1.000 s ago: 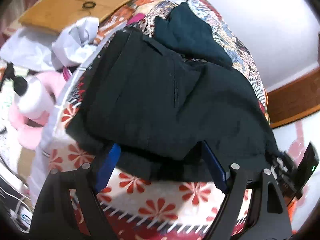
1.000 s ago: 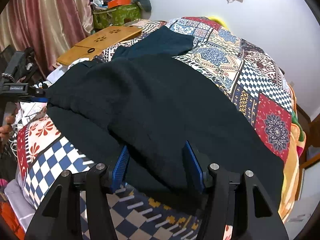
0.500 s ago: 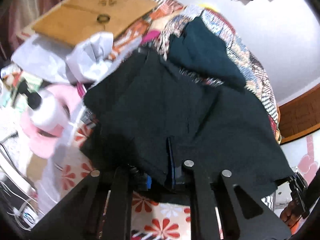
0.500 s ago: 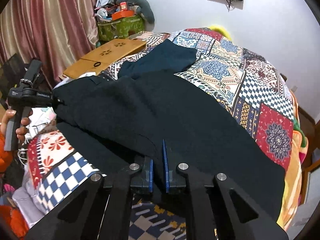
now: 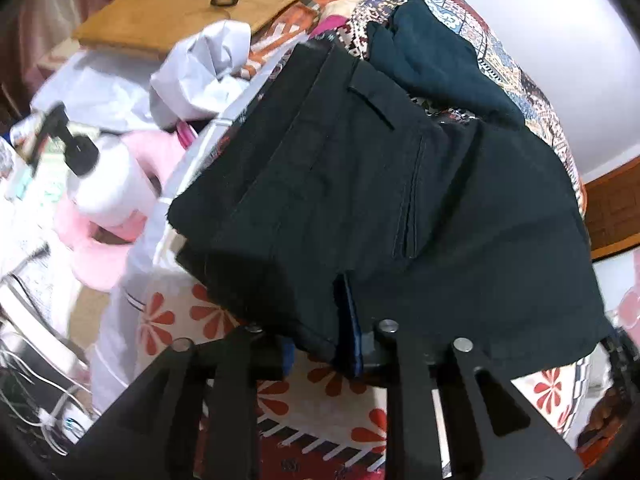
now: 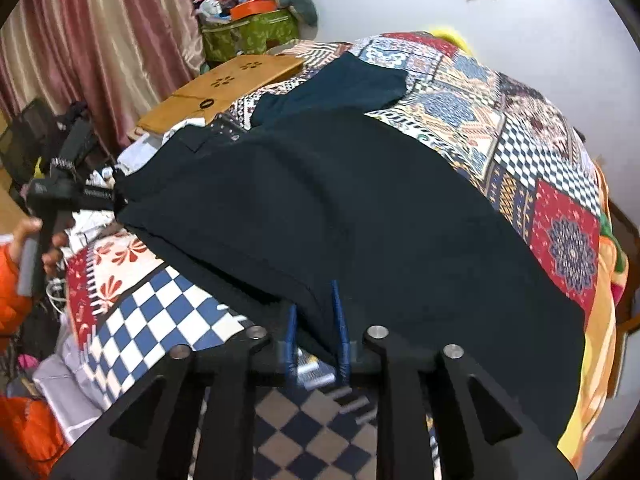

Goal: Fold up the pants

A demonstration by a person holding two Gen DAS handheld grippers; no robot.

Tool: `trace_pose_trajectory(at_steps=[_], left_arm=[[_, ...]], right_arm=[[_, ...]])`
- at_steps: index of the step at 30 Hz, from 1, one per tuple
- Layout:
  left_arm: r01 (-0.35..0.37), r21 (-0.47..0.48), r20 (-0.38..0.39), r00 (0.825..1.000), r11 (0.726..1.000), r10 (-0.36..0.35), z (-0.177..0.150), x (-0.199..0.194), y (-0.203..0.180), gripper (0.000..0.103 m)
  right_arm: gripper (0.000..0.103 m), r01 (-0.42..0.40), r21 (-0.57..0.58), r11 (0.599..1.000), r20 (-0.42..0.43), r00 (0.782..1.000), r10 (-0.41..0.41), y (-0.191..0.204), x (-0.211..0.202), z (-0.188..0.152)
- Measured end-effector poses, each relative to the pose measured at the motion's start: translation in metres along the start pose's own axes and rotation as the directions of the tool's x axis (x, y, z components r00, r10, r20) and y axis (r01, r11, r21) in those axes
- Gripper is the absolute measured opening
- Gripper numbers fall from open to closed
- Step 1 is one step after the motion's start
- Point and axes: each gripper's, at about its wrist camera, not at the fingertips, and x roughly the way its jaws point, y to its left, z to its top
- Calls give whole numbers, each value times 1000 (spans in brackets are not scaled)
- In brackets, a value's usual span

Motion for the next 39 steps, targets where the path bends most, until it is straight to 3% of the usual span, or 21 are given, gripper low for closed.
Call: trace_pose_trajectory(at_steps=[3, 5, 8, 13, 18, 22, 30, 33, 37, 39], left_arm=[[-89, 95, 27, 996, 991, 87, -1, -11, -11, 47], [-164, 153, 62, 986, 975, 156, -3, -21, -18, 61], [-191, 204, 104, 979, 960, 173, 1, -37, -25, 70], [-187, 203, 166, 974, 961, 154, 19, -57, -38, 72], [-134, 217, 171, 981, 967, 97, 42, -54, -70, 76], [-103, 240, 132, 989, 965, 73, 58, -30, -99, 76], [-121, 322, 26, 993, 939, 119, 57, 30, -140, 76], [-127, 310, 29, 992, 942, 124, 51, 38, -140, 79], [-139, 297, 46, 990, 945, 131, 47, 38, -137, 84], [-137, 291, 41, 991, 947, 131, 47, 37, -135, 84]], right_arm=[[39, -16, 55, 998, 22, 1000, 15, -13, -17, -4], [40, 3, 87, 996, 42, 999, -6, -23, -29, -9], [40, 36, 155, 987, 46, 998, -43, -45, -45, -16], [40, 118, 259, 959, 52, 989, -136, -87, -65, -30], [40, 211, 365, 907, 42, 969, -243, -141, -70, -44], [40, 246, 474, 846, -1, 961, -278, -189, -61, -61], [40, 276, 598, 753, -72, 954, -292, -250, -33, -90], [40, 260, 614, 746, -69, 958, -278, -260, -24, -90], [40, 276, 571, 773, -89, 957, -276, -262, -4, -82], [31, 280, 554, 784, -102, 957, -270, -263, 5, -79]])
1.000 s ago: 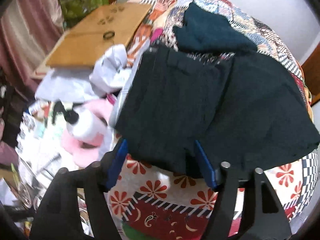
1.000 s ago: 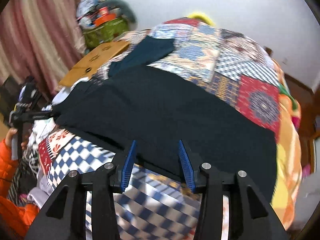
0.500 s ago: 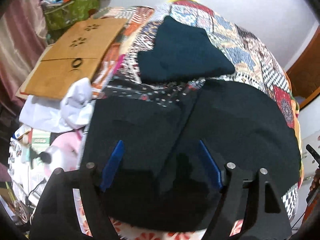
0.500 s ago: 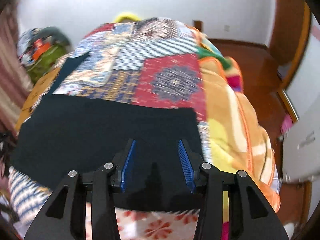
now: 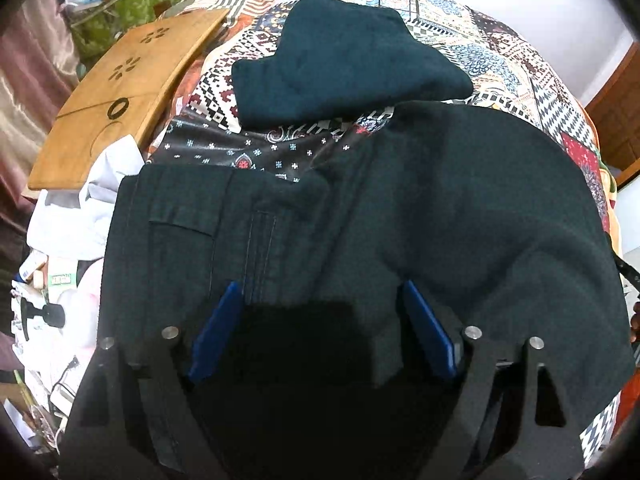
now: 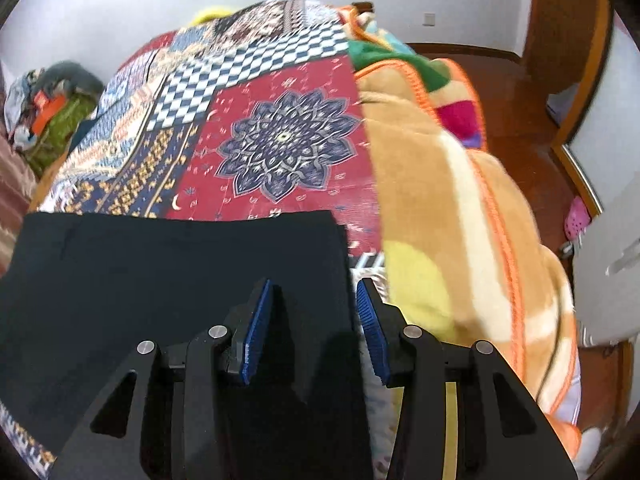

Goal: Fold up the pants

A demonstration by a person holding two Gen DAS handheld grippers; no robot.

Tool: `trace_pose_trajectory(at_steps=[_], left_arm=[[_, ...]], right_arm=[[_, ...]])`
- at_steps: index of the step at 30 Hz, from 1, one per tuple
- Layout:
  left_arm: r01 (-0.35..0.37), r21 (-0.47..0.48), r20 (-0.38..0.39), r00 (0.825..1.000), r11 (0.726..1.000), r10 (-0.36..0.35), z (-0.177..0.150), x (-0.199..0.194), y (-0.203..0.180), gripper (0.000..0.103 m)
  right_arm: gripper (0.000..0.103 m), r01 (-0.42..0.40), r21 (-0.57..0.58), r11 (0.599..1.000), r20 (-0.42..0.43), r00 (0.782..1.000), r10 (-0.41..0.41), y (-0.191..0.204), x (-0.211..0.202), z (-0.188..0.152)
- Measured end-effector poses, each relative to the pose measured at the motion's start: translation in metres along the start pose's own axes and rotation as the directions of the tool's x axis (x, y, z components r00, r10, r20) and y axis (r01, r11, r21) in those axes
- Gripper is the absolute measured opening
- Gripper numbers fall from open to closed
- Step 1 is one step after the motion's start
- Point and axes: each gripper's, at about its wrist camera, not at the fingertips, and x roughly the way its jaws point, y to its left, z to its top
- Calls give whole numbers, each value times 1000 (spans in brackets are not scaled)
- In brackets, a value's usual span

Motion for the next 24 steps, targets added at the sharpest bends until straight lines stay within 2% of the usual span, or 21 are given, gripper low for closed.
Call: trace_pose_trajectory(at_steps=[4, 6, 9, 12, 13, 15, 17, 20, 22, 24], left_arm=[[-19, 4, 4, 1000, 1000, 19, -1, 0, 0, 84], [-31, 13, 7, 999, 999, 31, -2, -2, -1, 84], [-87, 59, 20, 996, 994, 86, -5, -5, -5, 84], [-153, 125, 43, 988, 980, 149, -16, -6, -5, 85], [-156, 122, 40, 987, 980, 153, -19, -6, -2, 85], [-139, 98, 20, 990, 985, 138, -21, -8, 6, 85], [-134, 95, 6, 991, 986, 134, -20, -12, 11, 84], [-133, 106, 48, 991, 985, 129, -11, -28, 6, 84], [-104, 111, 94, 991, 988, 94, 1, -41, -3, 84], [-71, 125, 136, 989, 990, 54, 15, -53, -19, 84]], right_arm=[[9, 66, -79, 995, 43, 997, -63, 13, 2, -3], [6, 118, -127, 985, 69, 992, -110, 20, -1, -5], [5, 200, -187, 962, 125, 976, -179, 26, -11, -6], [5, 202, -166, 965, 95, 978, -188, 12, -7, 0], [1, 228, -149, 962, 83, 973, -217, 8, 0, 4], [1, 302, -113, 947, 52, 953, -298, -6, 9, 7], [1, 236, -32, 971, -1, 972, -236, -23, 7, 9], [3, 167, 28, 986, 54, 984, -168, -33, -25, 7], [9, 163, 12, 986, 90, 982, -164, -31, -50, 4], [30, 126, 22, 992, 109, 986, -127, -29, -71, 0]])
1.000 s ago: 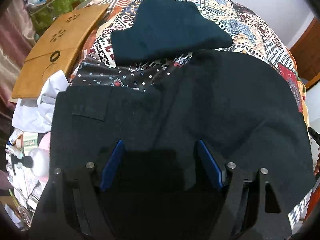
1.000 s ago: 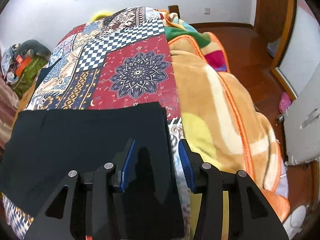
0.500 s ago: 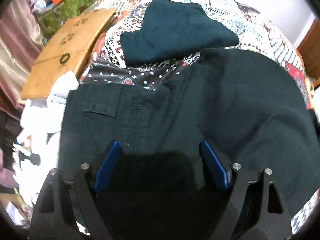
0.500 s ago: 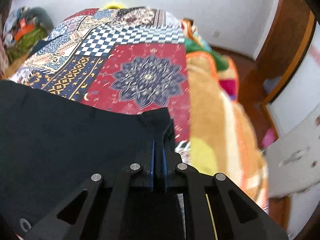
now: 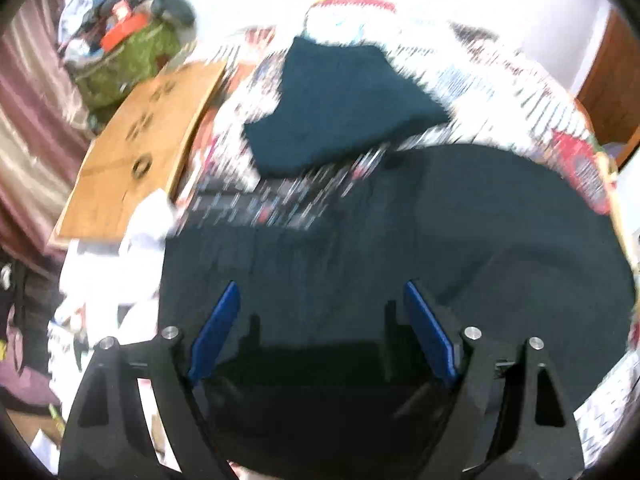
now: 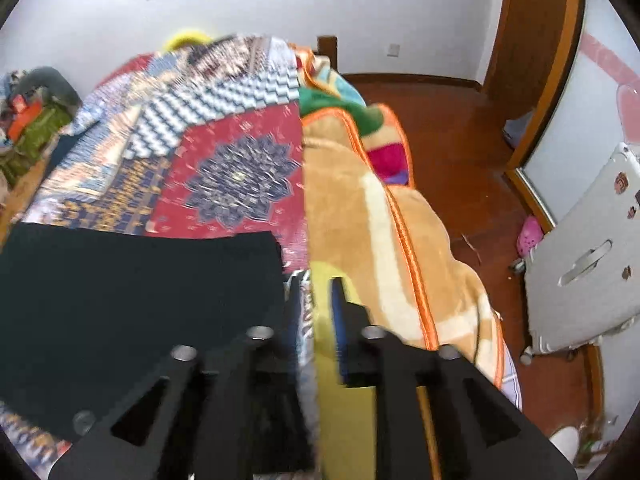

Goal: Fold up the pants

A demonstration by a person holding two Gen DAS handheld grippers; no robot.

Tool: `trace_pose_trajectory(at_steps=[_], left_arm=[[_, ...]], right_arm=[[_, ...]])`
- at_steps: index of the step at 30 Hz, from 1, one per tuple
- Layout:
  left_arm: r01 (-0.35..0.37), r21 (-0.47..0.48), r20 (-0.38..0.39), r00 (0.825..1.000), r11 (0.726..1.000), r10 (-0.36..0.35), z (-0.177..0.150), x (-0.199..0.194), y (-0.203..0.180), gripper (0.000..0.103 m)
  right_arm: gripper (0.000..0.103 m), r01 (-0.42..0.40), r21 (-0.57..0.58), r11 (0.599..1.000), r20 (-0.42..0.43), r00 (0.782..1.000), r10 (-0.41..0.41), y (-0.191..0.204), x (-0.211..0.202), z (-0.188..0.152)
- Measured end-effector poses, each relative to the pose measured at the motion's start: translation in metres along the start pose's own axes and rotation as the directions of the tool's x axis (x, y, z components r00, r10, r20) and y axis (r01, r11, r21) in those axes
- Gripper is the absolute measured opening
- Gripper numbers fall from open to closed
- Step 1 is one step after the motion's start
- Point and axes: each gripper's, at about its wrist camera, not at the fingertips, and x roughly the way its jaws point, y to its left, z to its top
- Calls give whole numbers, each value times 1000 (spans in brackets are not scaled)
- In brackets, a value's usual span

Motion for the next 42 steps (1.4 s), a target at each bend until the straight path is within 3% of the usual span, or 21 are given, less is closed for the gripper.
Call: trace_pose_trajectory(at_steps=[3, 6, 9, 12, 18, 20, 25, 29, 32, 35, 42], left_arm=[[71, 23, 26, 997, 997, -72, 24, -3, -27, 84], [103, 79, 3, 995, 992, -103, 34, 8, -60, 84], [109, 157, -73, 992, 982, -99, 29, 31, -90, 84], [92, 129, -51, 995, 987, -86, 19, 31, -97, 85], [163, 76, -73, 985, 984, -157, -8, 16, -94, 88], [184, 92, -78, 981, 979, -177, -22, 10, -97, 90], [129, 166, -30, 992, 978, -126, -47, -11, -116, 91], [73, 231, -2, 997, 970, -75, -51, -20, -135, 91], [73, 265, -7, 997, 961, -74, -46, -18, -150, 91], [86, 290, -18, 996, 953, -85, -39, -13, -165, 91], [128, 328, -51, 992, 936, -118, -20, 3, -203, 91]], right_arm=[[51, -63, 25, 998, 15, 998, 63, 5, -22, -8], [60, -102, 38, 994, 20, 995, 102, 20, -35, -23], [63, -147, 32, 989, 5, 989, 147, 34, -44, -42], [64, -184, 54, 981, -13, 983, 185, 43, -46, -56], [64, -261, 143, 955, -32, 963, 268, 45, -46, -80], [64, -281, 176, 943, -32, 956, 291, 43, -43, -87], [64, -282, 247, 927, -41, 953, 301, 32, -25, -101], [64, -302, 314, 900, -31, 944, 328, 21, -13, -105], [64, -316, 343, 884, -17, 939, 343, 17, -3, -106], [60, -320, 354, 879, 12, 941, 338, 16, 2, -104], [22, -305, 395, 867, 45, 949, 313, 6, 8, -96]])
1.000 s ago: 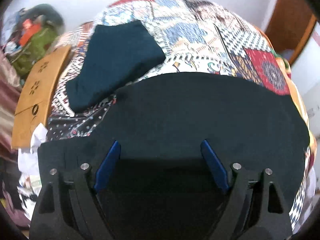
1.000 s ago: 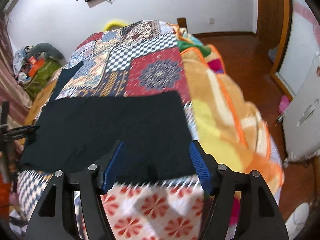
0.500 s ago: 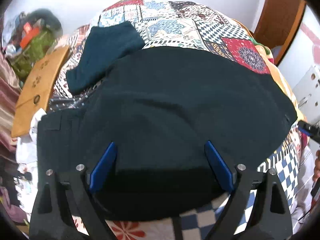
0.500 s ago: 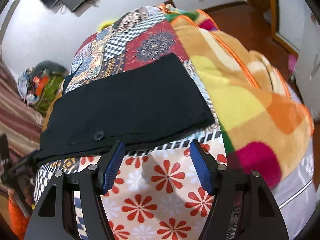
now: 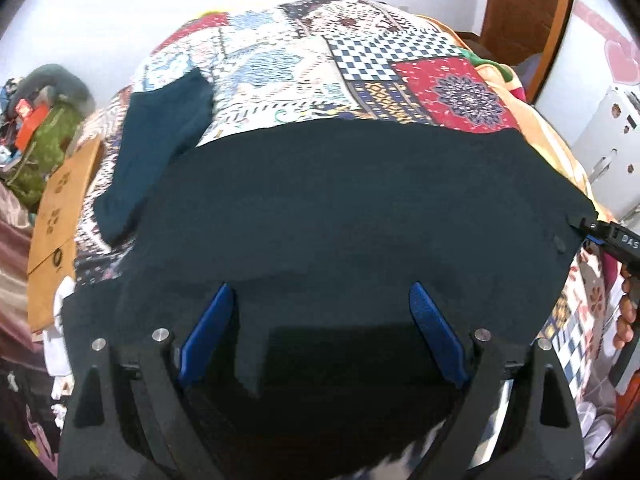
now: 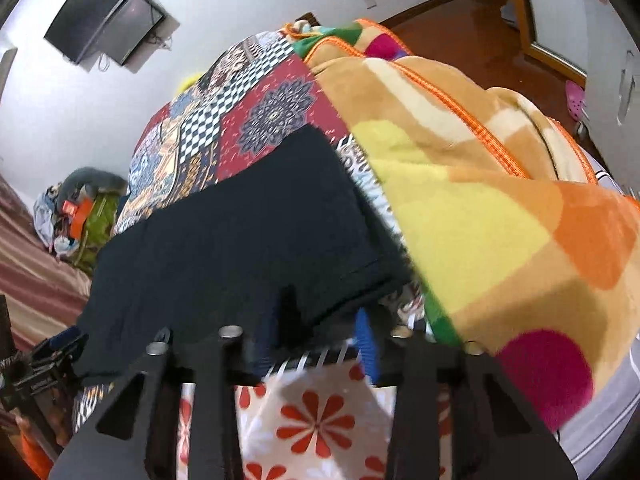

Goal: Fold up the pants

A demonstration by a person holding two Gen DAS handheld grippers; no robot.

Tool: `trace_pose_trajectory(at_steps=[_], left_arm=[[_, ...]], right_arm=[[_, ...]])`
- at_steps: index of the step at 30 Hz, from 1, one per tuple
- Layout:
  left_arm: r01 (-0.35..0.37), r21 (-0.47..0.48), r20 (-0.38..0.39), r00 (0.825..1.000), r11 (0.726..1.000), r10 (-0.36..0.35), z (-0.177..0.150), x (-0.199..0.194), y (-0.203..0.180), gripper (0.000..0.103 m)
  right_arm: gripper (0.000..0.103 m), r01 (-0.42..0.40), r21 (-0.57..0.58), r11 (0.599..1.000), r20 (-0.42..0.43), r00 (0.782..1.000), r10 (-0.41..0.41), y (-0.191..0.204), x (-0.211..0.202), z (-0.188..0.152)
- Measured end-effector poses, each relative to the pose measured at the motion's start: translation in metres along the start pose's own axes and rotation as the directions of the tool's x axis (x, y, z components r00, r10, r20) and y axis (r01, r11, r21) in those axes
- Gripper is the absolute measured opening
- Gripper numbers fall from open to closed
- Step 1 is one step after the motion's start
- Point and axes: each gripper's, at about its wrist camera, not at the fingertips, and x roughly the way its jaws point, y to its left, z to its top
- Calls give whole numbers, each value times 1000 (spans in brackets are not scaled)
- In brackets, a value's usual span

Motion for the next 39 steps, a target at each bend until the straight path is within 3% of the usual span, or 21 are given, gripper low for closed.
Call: trace_pose_trajectory(at_steps=[3, 9, 15, 25, 30, 39], left_arm=[[11, 4, -8, 1000, 1000, -11, 11, 6, -8, 91], [66, 39, -22, 998, 997, -65, 27, 6, -19, 91], [62, 27, 46, 997, 998, -63, 31, -18, -9, 91], [72, -43, 162, 985, 997, -64, 17, -64, 35, 91], [135, -102, 212, 971, 986, -112, -1, -86, 64, 92], [118, -236, 256, 965, 965, -55, -43, -100, 126, 94]], right_arm=[[15, -11, 18, 1000, 5, 1000, 11, -4, 1, 7], [8, 5, -56, 998, 56, 998, -2, 12, -12, 22], [8, 7, -179, 984, 142, 990, 19, 52, -42, 36], [7, -64, -338, 939, 223, 964, 146, 140, -73, 56], [7, -132, -385, 913, 195, 956, 220, 183, -74, 62], [7, -189, -513, 837, 103, 955, 278, 263, -58, 39]])
